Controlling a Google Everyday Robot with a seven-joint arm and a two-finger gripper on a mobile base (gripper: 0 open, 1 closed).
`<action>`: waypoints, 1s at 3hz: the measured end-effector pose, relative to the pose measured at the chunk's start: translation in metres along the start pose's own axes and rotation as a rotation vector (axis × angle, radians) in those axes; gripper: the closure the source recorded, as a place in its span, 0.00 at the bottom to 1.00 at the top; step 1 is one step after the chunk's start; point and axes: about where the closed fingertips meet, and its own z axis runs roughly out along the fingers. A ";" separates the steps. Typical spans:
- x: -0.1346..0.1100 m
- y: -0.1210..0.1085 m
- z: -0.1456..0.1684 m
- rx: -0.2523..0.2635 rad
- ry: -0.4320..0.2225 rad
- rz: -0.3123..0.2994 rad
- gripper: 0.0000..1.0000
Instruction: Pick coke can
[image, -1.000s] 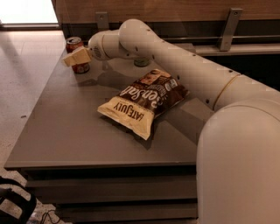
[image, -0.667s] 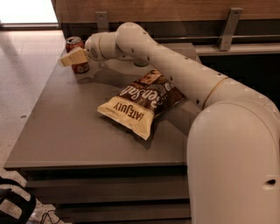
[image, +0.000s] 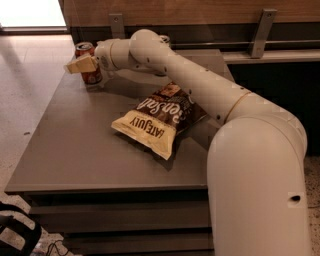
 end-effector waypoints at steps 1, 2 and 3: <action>0.000 0.002 0.002 -0.004 0.000 0.001 0.39; 0.001 0.004 0.004 -0.008 0.001 0.001 0.63; 0.001 0.006 0.007 -0.012 0.001 0.001 0.86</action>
Offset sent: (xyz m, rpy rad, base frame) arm -0.0006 0.0023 -0.0009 0.0004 0.0011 0.0031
